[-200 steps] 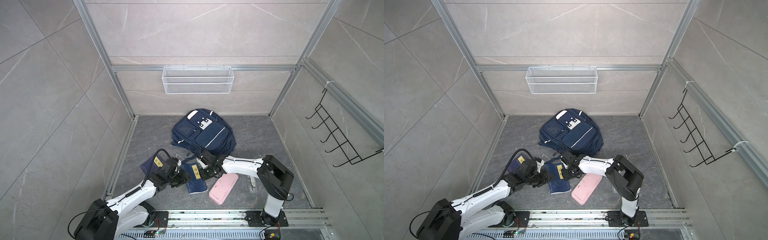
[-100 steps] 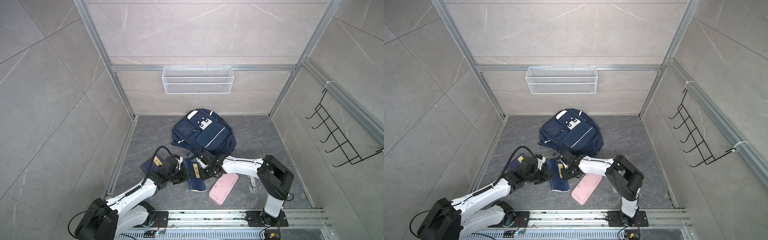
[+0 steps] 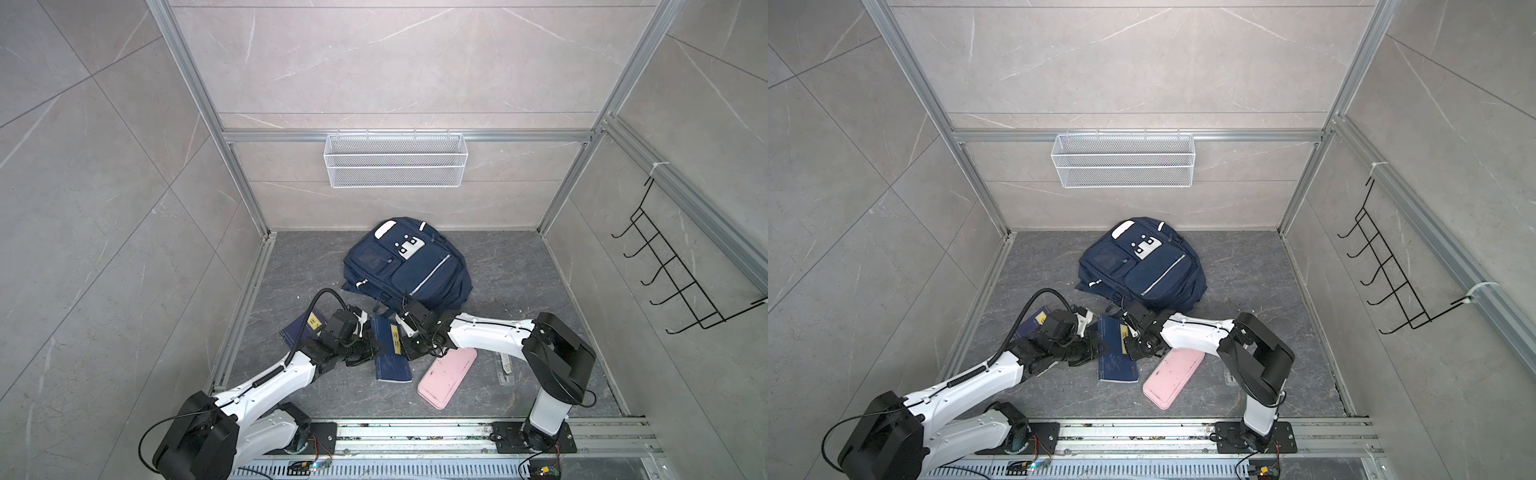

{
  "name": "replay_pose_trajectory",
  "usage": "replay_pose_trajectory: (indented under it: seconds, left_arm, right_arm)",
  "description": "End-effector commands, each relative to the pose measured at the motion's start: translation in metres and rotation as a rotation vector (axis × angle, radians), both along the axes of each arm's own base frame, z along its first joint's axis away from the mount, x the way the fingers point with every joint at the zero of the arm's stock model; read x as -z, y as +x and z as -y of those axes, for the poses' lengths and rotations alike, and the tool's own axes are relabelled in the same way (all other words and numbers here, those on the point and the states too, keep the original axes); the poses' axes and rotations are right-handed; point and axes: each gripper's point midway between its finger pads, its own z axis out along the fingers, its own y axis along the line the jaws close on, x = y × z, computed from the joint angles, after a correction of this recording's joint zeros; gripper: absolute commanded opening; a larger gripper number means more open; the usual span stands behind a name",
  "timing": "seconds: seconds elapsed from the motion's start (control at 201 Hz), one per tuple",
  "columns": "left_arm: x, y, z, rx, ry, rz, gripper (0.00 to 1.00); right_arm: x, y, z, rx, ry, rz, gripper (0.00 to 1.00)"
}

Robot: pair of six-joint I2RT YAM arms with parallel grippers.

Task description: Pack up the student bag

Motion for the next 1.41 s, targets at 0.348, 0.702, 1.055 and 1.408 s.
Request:
replay_pose_trajectory:
  seconds: [0.348, 0.702, 1.055, 1.408]
  left_arm:
    - [-0.101, 0.023, 0.018, 0.144, -0.189, 0.228, 0.00]
    - [-0.148, 0.013, 0.030, 0.258, -0.393, 0.328, 0.00]
    - [-0.176, 0.005, 0.039, 0.326, -0.549, 0.354, 0.00]
    - [-0.187, 0.011, 0.047, 0.358, -0.635, 0.349, 0.00]
  right_arm:
    - [-0.124, 0.028, 0.024, 0.142, 0.460, 0.124, 0.68]
    - [-0.183, 0.026, 0.043, 0.118, 0.731, 0.215, 0.75]
    - [-0.205, 0.028, 0.056, 0.094, 0.952, 0.155, 0.76]
    - [-0.217, 0.019, 0.042, -0.017, 1.220, -0.002, 0.76]
